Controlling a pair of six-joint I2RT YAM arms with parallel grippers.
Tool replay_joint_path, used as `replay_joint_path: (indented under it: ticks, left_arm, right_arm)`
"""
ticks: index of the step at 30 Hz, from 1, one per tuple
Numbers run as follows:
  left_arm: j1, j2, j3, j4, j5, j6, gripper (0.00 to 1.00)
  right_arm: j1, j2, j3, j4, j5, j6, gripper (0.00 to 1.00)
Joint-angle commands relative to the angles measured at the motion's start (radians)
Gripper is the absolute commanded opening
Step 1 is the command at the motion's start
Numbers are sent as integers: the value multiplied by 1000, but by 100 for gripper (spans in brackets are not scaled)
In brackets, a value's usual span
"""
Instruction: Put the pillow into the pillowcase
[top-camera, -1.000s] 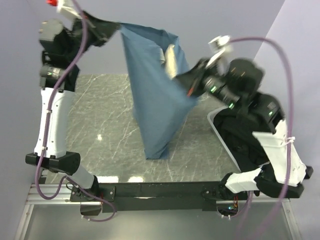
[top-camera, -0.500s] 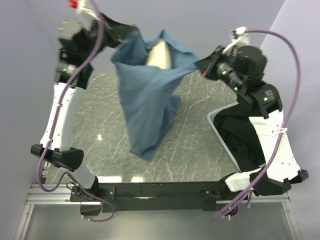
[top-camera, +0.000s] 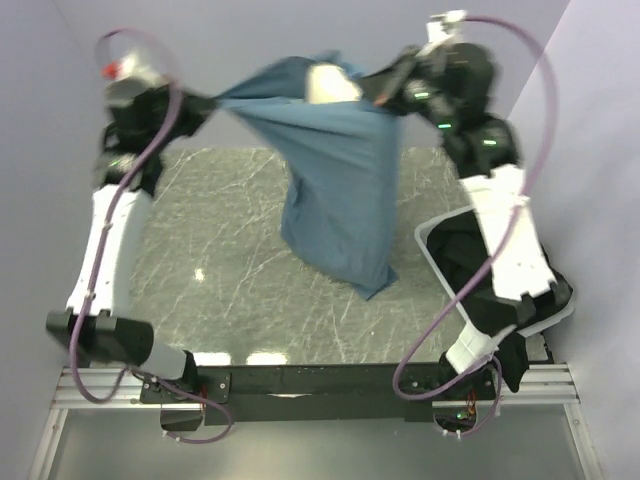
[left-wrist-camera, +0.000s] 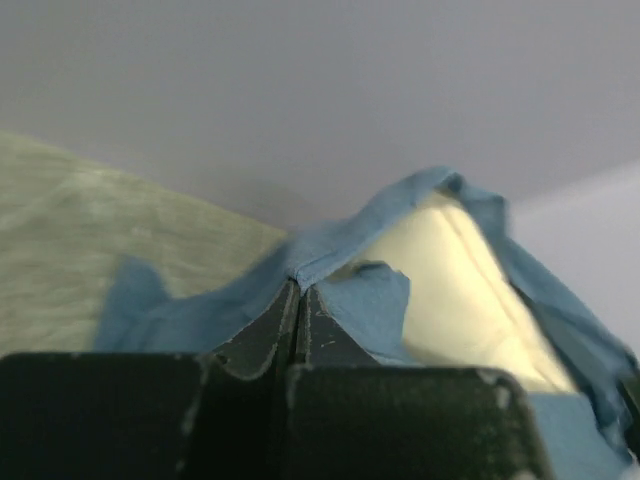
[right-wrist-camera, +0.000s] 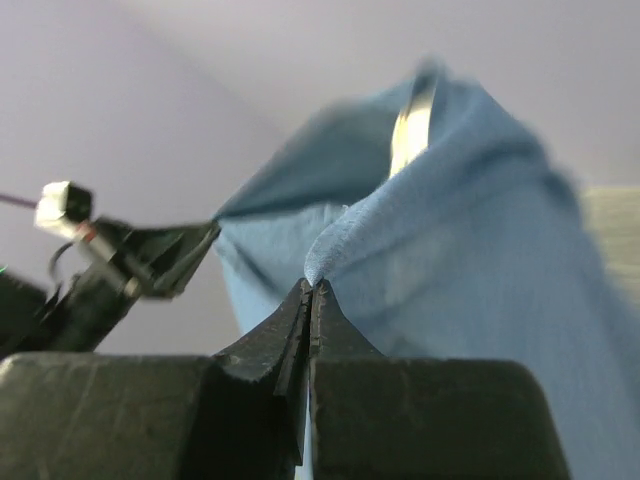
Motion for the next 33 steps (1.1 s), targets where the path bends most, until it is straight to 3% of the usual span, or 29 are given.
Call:
replay_joint_path:
  ticks: [1,2,5,6,10,15,20,22,24,28,30,33]
  left_arm:
    - [335,-191,-315,130,13,-161,1]
    - [426,-213,-374,142,32,-200,1]
    - [559,-297,-595,236,141,-267,1]
    - [570,-334,-673,248,153,-269,1]
    - [590,-437,-802,218,110,-249,1]
    - [561,-614,-1037,214,60,-290,1]
    - [469,-716,-1184,205,-46,-306,1]
    - [437,-713,-1218,194,-82,-306,1]
    - [326,-696,-1264,217,-162,-341,1]
    - [-3,-614,-1323,285,-319,-463,1]
    - [-66,-522,-1312,299,-342,-478,1]
    - [-100,-417,-1260,278,-338,-436,1]
  right_arm:
    - [298,63,44,75,38,-50,0]
    - [360,69,-26,119,52,-53,0]
    - [575,63,-175,192,144,-84,0]
    - [667,60,-218,216,161,-89,0]
    - [773,23,-532,347,186,-40,0]
    - [748,38,-830,474,107,74,0]
    - [558,40,-1104,560,25,129,0]
    - [513,17,-1189,580,58,123,0]
    - [439,36,-1174,524,88,77,0]
    - [292,180,-963,383,91,20,0]
    - [267,236,-811,301,115,-26,0]
    - [298,207,-764,236,111,-55,0]
